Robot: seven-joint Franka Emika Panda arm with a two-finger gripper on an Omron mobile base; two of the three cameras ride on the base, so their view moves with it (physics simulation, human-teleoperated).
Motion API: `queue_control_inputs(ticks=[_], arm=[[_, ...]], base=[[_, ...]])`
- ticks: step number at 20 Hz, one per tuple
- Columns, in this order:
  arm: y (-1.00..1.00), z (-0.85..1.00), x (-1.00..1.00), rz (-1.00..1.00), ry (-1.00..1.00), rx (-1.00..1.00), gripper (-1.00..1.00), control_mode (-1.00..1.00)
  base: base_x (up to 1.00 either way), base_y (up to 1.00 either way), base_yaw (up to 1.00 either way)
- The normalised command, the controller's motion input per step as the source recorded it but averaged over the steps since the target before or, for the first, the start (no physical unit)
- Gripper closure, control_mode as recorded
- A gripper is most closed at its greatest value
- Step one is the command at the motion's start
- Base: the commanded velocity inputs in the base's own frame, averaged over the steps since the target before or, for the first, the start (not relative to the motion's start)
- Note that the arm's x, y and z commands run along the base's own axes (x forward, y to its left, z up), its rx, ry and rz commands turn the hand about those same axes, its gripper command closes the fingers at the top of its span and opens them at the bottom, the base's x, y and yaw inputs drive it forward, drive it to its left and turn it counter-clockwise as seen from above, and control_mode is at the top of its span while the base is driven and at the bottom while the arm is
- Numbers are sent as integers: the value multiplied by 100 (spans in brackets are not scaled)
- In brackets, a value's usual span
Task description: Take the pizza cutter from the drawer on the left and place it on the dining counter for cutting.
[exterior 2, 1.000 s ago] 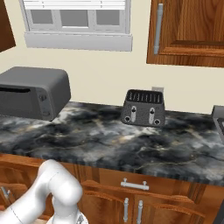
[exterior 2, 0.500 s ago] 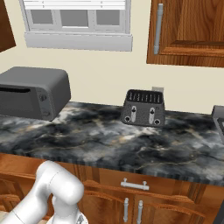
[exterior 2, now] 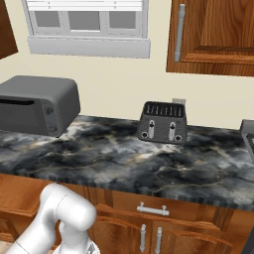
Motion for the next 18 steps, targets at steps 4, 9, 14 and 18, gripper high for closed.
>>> queue_control_inputs(ticks=[4,9,14,18], arm=[[0,-14,-64,0,0,0,100,-100],[-1,-10,-60,0,0,0,100,-100],[0,-5,-42,0,0,0,100,-100],[0,-11,-53,0,0,0,100,-100]], base=[[0,0,0],[0,0,0],[0,0,0],[0,0,0]])
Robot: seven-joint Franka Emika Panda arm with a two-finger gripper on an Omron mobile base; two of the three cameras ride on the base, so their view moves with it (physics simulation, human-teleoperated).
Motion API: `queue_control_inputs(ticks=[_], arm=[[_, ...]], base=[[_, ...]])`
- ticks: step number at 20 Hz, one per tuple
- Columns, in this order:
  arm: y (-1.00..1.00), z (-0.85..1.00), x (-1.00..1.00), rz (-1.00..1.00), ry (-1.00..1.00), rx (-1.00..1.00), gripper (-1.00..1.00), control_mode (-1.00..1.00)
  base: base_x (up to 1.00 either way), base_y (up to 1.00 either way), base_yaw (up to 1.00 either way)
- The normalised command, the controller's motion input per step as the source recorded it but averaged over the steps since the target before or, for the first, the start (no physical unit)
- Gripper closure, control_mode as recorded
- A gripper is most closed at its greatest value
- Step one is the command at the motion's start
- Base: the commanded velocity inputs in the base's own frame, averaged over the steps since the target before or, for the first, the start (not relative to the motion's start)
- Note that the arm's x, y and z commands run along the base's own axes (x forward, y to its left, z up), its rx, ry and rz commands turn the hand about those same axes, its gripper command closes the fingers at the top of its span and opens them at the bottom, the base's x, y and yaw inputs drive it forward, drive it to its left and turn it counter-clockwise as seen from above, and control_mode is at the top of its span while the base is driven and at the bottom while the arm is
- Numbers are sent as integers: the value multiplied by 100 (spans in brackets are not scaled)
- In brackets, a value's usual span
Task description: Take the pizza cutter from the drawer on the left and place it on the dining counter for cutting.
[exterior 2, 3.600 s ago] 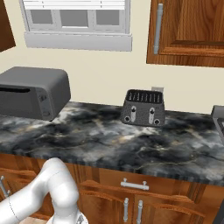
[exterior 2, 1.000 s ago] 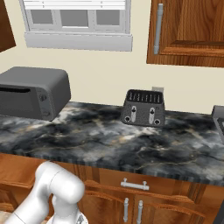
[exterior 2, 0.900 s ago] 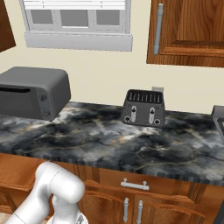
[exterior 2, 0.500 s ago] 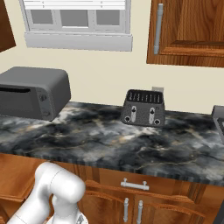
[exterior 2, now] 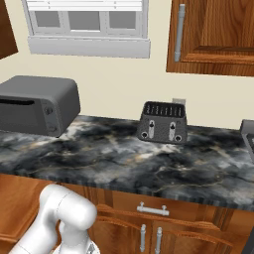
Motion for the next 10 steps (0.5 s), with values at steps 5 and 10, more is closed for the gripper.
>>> queue_control_inputs(ticks=[5,10], arm=[[0,-10,-62,0,0,0,100,-100],[0,-11,-63,0,0,0,100,-100]], base=[[0,0,0],[0,0,0]])
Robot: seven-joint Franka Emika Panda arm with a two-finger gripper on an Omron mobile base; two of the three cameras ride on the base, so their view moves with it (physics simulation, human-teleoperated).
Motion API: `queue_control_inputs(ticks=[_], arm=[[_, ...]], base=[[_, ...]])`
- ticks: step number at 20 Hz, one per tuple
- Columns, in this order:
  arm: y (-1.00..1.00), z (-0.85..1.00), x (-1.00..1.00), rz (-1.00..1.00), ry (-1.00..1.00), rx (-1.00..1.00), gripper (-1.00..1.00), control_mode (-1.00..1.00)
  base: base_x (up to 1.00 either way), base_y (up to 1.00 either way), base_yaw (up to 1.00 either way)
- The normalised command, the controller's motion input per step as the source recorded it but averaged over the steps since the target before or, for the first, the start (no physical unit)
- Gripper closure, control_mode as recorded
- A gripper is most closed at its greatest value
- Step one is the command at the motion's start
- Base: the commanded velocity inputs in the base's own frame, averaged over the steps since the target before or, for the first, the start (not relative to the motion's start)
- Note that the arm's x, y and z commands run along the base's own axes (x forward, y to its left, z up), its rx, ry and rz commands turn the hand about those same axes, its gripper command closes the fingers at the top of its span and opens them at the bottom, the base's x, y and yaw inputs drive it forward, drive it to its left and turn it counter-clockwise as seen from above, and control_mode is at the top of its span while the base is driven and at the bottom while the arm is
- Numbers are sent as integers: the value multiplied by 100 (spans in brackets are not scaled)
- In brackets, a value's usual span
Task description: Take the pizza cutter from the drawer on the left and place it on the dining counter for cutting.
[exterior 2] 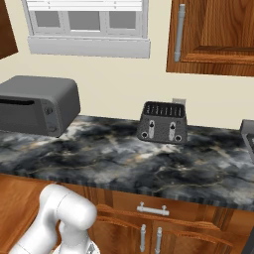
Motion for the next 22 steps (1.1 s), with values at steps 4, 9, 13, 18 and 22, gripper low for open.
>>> queue_control_inputs(ticks=[4,9,13,18,22], arm=[[0,-7,-55,0,0,0,100,-100],[0,-6,-47,0,0,0,100,-100],[0,-2,-41,0,0,0,-100,-100],[0,-1,-53,0,0,0,-100,-100],[0,0,-55,0,0,0,-100,-100]], base=[[0,0,0],[0,0,0],[0,0,0],[0,0,0],[0,0,0]])
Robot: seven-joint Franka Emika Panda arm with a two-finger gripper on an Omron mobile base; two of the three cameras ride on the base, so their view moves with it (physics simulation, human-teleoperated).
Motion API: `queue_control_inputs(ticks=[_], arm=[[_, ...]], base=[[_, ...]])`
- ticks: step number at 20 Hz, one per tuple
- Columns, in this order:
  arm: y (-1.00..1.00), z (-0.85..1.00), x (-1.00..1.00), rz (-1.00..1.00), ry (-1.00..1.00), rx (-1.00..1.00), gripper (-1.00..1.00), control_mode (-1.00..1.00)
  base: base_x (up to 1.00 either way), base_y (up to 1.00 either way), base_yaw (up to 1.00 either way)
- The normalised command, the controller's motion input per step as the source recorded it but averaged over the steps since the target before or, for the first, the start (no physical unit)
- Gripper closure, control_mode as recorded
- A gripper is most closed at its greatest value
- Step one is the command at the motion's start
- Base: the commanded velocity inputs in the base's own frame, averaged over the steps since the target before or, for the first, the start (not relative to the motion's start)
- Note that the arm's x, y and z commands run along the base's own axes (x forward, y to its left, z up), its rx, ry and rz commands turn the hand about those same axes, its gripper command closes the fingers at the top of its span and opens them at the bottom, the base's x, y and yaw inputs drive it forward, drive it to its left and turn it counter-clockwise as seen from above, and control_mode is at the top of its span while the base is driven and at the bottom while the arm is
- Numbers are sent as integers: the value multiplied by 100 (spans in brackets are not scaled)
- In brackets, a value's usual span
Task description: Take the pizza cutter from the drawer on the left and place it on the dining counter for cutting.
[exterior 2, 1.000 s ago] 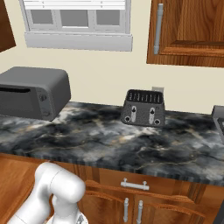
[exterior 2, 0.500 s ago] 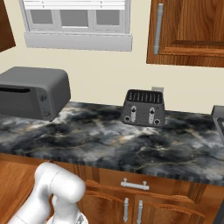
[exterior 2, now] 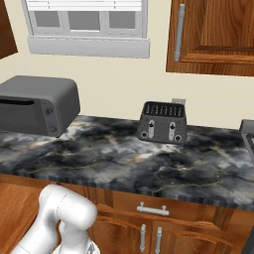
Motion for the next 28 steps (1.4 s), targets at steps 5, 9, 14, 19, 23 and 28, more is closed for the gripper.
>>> queue_control_inputs(ticks=[5,9,14,19,23,28], arm=[[0,8,-66,0,0,0,-100,-100],[0,36,-66,-1,0,0,-100,-100],[9,80,-41,-4,-1,1,-100,-100],[13,100,-65,-4,0,2,-100,-100],[14,100,-17,-6,0,4,-100,-100],[0,100,0,-7,0,12,-100,-100]], base=[[0,0,0],[0,0,0],[0,0,0],[0,0,0],[0,0,0],[0,0,0]])
